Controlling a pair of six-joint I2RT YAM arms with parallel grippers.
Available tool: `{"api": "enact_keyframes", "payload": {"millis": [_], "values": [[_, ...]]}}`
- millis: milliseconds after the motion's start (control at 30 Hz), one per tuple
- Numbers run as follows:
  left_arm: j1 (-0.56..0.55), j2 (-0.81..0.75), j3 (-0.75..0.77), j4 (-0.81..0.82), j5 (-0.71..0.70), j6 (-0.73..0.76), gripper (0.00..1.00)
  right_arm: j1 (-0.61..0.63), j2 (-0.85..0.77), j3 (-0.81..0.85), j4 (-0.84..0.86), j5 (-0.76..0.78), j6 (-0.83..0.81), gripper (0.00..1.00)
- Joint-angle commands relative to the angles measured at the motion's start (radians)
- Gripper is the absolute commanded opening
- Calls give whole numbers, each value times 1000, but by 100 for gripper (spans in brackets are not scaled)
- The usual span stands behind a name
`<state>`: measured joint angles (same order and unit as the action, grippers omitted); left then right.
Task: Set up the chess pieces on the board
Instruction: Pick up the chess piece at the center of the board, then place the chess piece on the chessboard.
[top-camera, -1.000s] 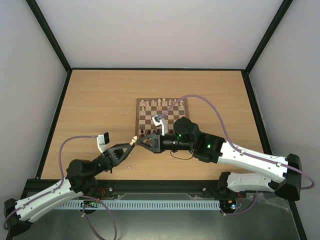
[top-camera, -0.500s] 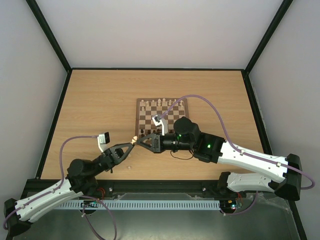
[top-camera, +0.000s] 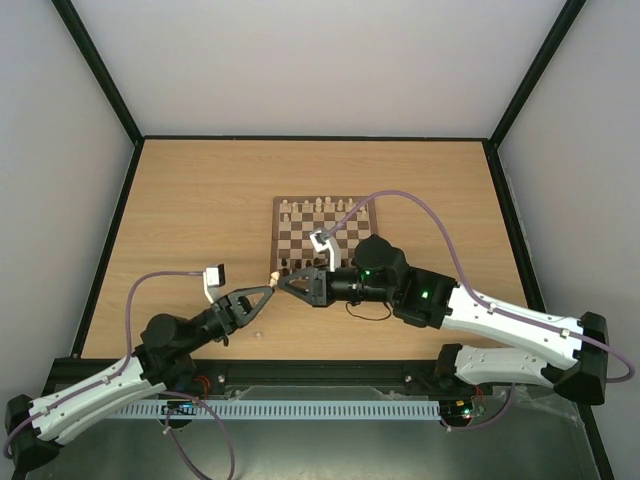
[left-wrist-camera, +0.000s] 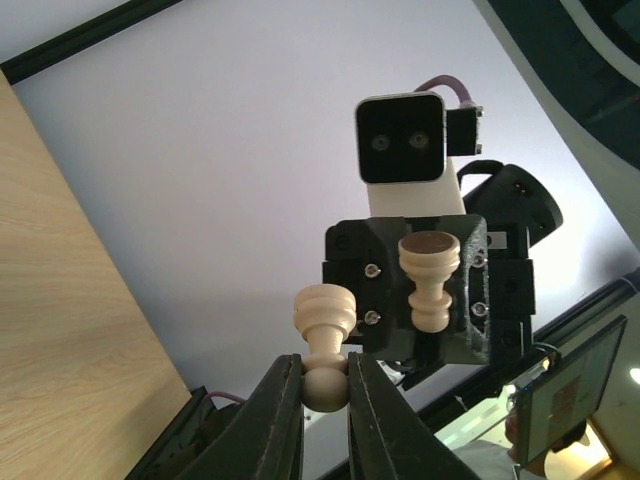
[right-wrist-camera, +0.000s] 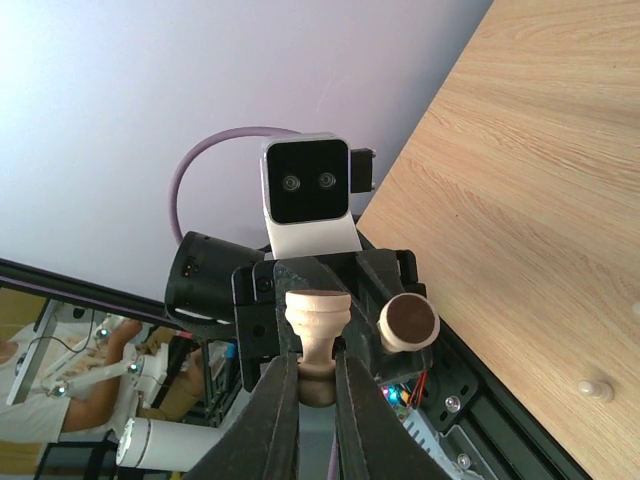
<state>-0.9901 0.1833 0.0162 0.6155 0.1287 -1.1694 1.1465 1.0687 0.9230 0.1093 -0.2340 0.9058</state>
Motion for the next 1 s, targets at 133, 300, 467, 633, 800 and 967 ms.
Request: {"api": "enact_keyframes", "payload": {"millis": [133, 300, 467, 633, 800, 967], "values": [[-4, 23, 128, -194, -37, 59, 11, -11, -109, -7, -131, 124, -42, 7], [-4, 128, 321, -445, -75, 128, 11, -18, -194, 0, -270, 247, -91, 8], [4, 427, 618, -741, -107, 231, 12, -19, -261, -8, -377, 355, -119, 8], [57, 784, 917, -965, -35, 339, 11, -18, -325, -38, -425, 408, -142, 8], [133, 1084, 1151, -1181, -15, 454, 9, -20, -374, -53, -475, 437, -168, 8], [185, 1333, 1345, -1391, -57, 530, 8, -20, -392, -62, -524, 437, -198, 8]]}}
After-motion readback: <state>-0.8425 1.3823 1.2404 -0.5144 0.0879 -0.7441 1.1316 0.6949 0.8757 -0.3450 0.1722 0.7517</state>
